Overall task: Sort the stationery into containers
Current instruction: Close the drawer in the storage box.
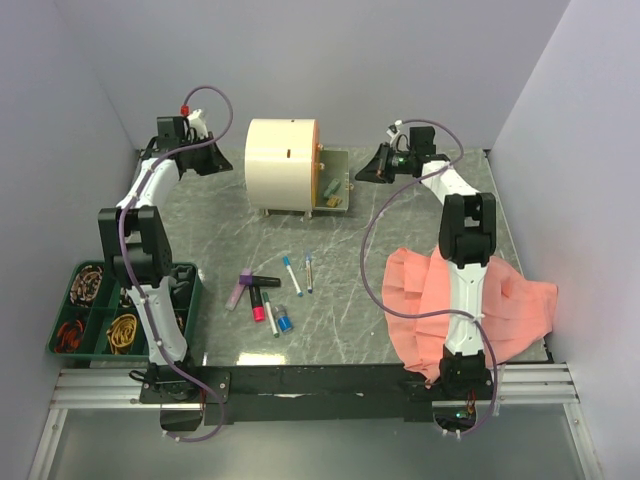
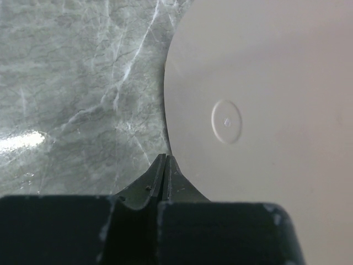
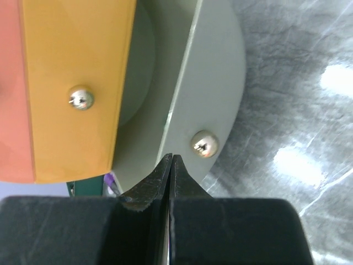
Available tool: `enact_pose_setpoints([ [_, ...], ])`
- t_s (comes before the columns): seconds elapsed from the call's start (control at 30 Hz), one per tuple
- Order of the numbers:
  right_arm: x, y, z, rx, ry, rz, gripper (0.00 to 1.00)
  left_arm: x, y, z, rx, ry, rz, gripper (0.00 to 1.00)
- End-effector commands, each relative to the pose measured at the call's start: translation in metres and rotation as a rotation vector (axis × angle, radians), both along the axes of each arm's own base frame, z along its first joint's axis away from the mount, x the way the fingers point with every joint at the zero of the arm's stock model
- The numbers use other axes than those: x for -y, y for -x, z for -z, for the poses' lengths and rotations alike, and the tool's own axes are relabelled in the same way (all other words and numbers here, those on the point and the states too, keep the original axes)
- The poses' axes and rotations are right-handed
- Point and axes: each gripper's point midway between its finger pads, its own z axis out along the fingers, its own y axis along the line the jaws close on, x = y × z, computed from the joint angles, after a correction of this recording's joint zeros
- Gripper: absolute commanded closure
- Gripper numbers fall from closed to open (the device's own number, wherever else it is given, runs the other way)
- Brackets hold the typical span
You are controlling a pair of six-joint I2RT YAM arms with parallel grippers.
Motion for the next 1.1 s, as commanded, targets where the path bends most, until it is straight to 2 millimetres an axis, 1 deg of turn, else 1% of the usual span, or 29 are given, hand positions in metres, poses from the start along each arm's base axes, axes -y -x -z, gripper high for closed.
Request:
enact_pose_setpoints([
  [0.0,-0.012,-0.011,-0.001,0.042,-0.007,-0.011,1.0,0.012,-0.008,-0.02,0.071,-0.008,0.054,0.99],
  [0.1,-0.019,-0.011,0.003,0.037,-0.01,-0.02,1.0,0.012,-0.007,-0.024,0.076,-0.011,0.057,0.99],
  [0.17,-0.028,-0.011,0.002,0.04,-0.019,-0.031,1.0,0.012,-0.005,-0.026,0.08,-0.011,0.062,0.99],
  [0.3,-0.044,-0.012,0.002,0.04,-0.038,-0.049,1.0,0.021,0.002,-0.026,0.076,0.01,0.102,0.99],
  [0.43,-0.061,-0.009,0.001,0.035,-0.056,-0.072,1.0,0.035,0.01,-0.029,0.089,0.029,0.175,0.98],
  [0.67,-0.091,-0.004,-0.002,0.035,-0.085,-0.111,1.0,0.046,0.016,-0.027,0.075,0.05,0.207,0.99],
  [0.8,-0.105,-0.001,-0.002,0.031,-0.101,-0.128,1.0,0.048,0.018,-0.027,0.072,0.05,0.213,0.99],
  [1.07,-0.116,0.002,-0.001,0.024,-0.113,-0.14,1.0,0.047,0.02,-0.026,0.072,0.039,0.209,0.99],
])
